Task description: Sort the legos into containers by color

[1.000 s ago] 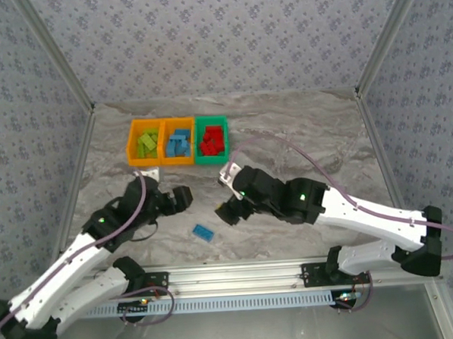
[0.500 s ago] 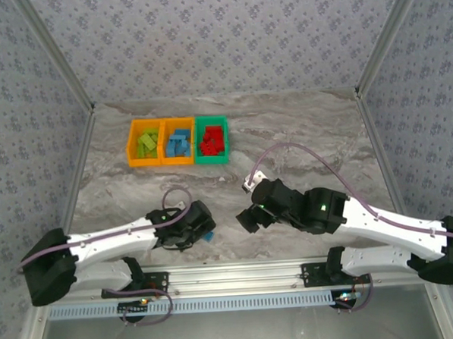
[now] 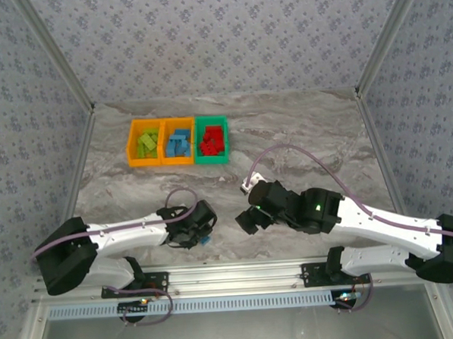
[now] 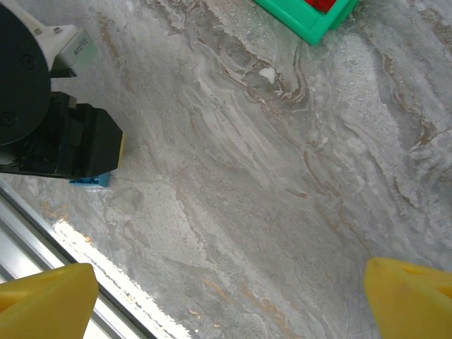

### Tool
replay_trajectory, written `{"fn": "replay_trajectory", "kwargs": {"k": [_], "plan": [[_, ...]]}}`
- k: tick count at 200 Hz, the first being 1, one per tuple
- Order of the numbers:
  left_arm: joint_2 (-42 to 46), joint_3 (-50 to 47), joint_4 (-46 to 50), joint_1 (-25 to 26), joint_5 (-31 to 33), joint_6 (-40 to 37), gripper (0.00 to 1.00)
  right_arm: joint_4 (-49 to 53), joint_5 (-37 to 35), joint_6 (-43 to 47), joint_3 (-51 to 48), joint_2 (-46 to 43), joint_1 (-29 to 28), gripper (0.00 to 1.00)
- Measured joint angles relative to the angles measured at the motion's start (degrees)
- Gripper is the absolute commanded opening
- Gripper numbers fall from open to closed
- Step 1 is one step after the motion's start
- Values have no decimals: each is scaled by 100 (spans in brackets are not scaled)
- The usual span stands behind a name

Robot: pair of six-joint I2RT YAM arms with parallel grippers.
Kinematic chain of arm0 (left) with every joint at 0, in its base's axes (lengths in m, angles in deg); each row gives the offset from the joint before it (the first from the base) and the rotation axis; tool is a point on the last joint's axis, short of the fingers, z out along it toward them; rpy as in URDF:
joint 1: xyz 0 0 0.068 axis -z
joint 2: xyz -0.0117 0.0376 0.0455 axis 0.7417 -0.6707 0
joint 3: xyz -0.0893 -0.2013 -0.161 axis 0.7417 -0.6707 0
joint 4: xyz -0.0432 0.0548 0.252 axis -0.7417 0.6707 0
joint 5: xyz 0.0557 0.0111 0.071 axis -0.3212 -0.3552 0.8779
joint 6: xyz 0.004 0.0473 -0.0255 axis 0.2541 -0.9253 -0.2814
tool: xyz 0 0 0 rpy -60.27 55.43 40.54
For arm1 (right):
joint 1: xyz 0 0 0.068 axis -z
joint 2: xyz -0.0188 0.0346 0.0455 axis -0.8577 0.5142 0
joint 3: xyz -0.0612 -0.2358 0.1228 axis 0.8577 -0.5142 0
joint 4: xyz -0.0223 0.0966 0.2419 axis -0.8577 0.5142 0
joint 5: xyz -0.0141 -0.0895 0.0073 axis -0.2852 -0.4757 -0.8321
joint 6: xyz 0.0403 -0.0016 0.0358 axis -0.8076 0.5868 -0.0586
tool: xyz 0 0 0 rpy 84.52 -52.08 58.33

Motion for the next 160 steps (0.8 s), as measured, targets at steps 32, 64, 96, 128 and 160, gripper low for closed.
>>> {"fn": "replay_trajectory", "kwargs": {"k": [32, 64, 96, 128, 160], "plan": [[44, 0, -85, -98, -42, -129, 24, -243, 752, 118, -238, -70, -44, 99], [149, 52, 90, -382, 52, -570, 22, -612, 1388, 264, -415, -186, -136, 99], [525, 586, 459, -1182, 496, -1440, 22, -981, 1473, 326, -472, -463, -140, 100], [494, 1386, 201, -2570, 765, -2542, 21, -1255, 1051, 315, -494, -763, -140, 100], [-387, 2441, -192, -3556, 778, -3493, 23, -1307, 726, 271, -555, -876, -138, 100]]}}
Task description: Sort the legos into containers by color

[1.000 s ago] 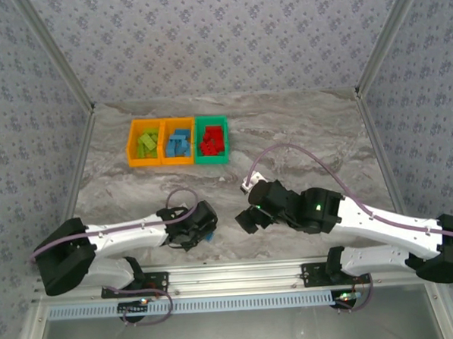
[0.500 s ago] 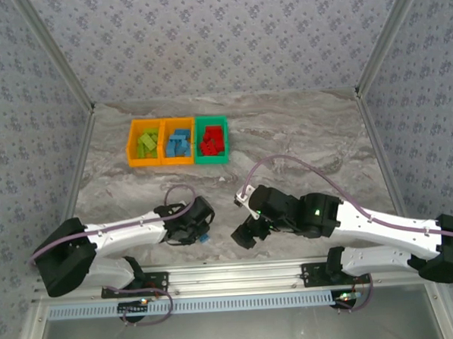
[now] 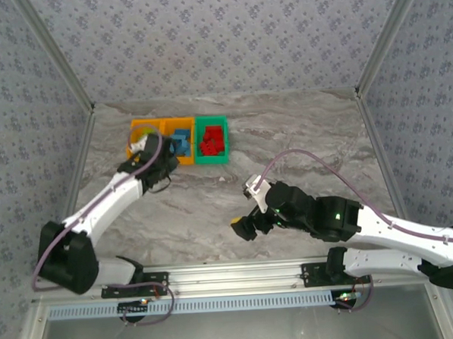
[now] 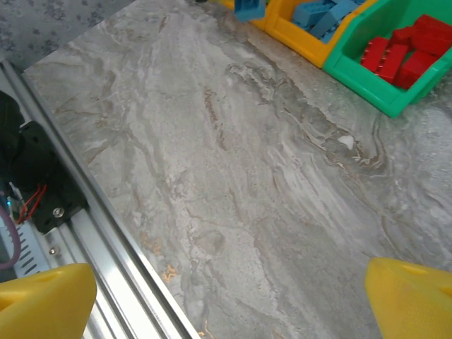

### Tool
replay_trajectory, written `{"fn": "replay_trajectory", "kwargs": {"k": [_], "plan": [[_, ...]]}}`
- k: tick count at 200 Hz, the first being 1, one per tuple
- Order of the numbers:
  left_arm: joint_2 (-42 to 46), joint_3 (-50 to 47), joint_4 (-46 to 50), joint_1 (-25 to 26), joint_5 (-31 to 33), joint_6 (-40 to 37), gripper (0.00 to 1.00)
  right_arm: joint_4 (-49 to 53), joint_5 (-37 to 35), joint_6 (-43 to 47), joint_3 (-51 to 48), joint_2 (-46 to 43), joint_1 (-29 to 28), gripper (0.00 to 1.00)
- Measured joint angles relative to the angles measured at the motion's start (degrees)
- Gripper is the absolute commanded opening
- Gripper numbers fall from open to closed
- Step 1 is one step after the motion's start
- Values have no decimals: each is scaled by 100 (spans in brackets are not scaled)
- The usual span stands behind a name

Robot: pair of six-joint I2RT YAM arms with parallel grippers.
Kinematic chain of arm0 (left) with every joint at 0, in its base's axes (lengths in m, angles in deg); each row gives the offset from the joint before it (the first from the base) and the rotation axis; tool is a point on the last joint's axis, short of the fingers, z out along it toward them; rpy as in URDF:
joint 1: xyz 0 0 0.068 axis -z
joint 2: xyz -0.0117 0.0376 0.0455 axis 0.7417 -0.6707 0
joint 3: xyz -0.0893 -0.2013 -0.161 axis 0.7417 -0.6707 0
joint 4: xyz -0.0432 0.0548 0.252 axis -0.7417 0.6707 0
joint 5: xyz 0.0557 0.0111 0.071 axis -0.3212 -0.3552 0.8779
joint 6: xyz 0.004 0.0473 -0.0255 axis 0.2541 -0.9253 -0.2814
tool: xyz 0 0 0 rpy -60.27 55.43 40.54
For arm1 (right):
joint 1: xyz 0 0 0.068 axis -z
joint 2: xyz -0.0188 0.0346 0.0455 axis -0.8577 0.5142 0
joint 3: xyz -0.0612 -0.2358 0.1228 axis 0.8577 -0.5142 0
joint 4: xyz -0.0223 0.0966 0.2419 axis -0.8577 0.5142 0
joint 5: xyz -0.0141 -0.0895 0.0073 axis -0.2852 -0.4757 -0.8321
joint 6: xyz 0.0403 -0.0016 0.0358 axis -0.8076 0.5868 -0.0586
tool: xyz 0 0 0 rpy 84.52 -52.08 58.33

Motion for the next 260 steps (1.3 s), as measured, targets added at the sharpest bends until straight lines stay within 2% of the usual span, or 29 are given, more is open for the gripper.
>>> {"fn": "replay_trajectory", "kwargs": {"k": [31, 69, 89, 130, 152, 167, 188, 202, 229, 246, 260], "plan": [[-1237, 1132, -385, -474, -129, -675, 27, -7, -256, -103, -37, 2, 0, 100], [-2269, 2074, -610, -710, -245, -1167, 54, 17, -695, -260, -70, 37, 0, 100], [-2498, 2350, -627, -756, -367, -1346, 59, 15, -798, -295, -70, 46, 0, 100], [-2162, 2149, -603, -758, -516, -1547, 69, 55, -1246, -426, -76, 46, 39, 100], [-1237, 1617, -323, -535, -214, -1742, 78, 157, -1808, -664, -92, 46, 245, 100], [-278, 1137, -164, -83, 358, -1974, 82, 177, -2339, -815, -179, 46, 507, 100], [1228, 195, -295, 586, 1104, -2474, 88, 81, -3067, -815, -553, 42, 1174, 100], [2061, -577, -586, 662, 1410, -3034, 95, -210, -3467, -675, -975, 39, 1864, 100], [3077, -2135, -1246, 501, 1825, -4153, 98, -1488, -3757, -72, -2140, 2, 3469, 100], [3294, -2997, -1886, 190, 1716, -4732, 99, -2308, -3386, 243, -2809, 109, 4540, 100], [3292, -3639, -2452, -199, 1486, -5125, 99, -2651, -2986, 358, -2907, 398, 5289, 100]]}}
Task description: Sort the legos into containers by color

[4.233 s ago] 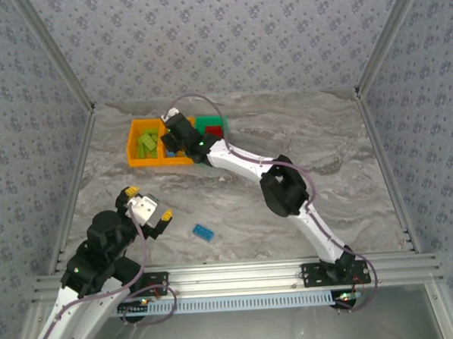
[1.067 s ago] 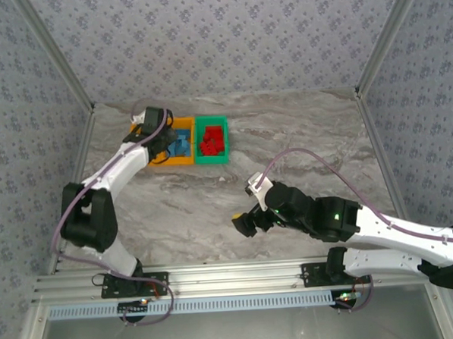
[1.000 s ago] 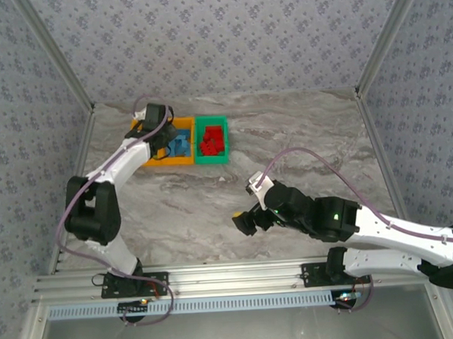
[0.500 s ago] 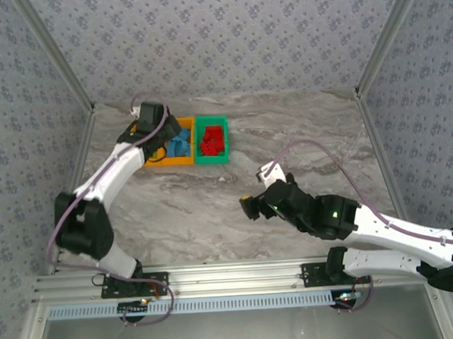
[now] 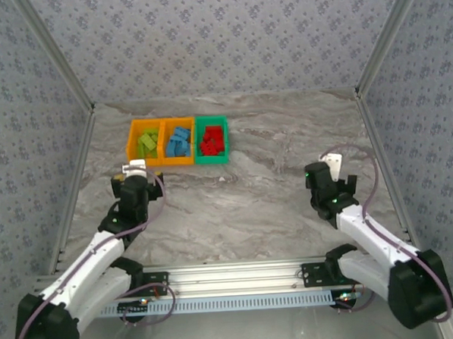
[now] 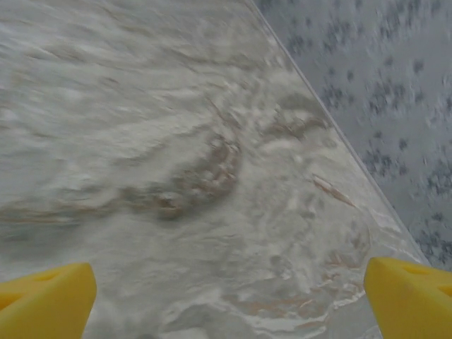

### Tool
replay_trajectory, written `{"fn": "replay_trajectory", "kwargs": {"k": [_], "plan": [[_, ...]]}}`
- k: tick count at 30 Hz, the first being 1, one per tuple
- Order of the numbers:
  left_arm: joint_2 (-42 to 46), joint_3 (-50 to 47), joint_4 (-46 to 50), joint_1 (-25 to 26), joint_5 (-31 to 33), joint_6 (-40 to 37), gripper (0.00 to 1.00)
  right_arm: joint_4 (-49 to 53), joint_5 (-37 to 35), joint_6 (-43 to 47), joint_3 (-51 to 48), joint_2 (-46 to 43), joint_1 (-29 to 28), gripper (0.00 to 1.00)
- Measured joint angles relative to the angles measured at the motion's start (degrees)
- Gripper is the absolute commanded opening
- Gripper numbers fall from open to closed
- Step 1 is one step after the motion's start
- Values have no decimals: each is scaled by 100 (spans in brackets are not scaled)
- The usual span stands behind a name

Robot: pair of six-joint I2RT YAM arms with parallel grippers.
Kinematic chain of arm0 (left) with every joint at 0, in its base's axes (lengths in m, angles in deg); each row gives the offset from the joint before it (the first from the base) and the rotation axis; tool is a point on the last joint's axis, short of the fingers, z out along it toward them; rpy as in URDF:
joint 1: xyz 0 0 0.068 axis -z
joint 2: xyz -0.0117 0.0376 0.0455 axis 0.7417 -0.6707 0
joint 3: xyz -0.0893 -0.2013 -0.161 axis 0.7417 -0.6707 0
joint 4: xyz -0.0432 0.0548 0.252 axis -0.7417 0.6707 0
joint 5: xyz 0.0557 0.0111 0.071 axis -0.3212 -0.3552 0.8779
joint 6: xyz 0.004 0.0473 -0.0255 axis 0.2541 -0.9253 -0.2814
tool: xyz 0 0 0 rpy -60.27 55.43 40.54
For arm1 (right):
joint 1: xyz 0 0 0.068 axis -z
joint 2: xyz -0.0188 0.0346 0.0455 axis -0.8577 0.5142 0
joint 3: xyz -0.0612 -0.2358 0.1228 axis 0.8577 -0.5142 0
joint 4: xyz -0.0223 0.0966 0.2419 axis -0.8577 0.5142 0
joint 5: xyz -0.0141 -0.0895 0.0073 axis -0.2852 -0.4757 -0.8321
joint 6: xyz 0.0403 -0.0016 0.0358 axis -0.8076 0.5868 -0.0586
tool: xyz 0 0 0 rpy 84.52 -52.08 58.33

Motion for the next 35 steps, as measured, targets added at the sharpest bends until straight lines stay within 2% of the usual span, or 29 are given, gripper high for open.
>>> {"fn": "replay_trajectory", "kwargs": {"k": [3, 10, 13, 16, 20, 35], "plan": [[-177, -522, -549, -555, -323, -345, 99, -1104, 400, 348, -31, 564, 555, 100], [-1543, -562, -2312, -1742, -1491, -501, 99, -4332, 1917, 1032, -452, 2815, 1530, 100], [-2367, -560, -3171, -2243, -2090, -433, 99, -4789, 2367, 1110, -577, 3121, 1624, 100], [-3309, -450, -3853, -2640, -2636, -269, 99, -5152, 2485, 1154, -577, 3115, 1655, 100], [-4203, -111, -4175, -2610, -2962, -251, 99, -5390, 2603, 1187, -570, 3104, 1648, 100], [-4221, 57, -4385, -2452, -3010, -289, 99, -5438, 2715, 1200, -568, 3099, 1648, 100]]}}
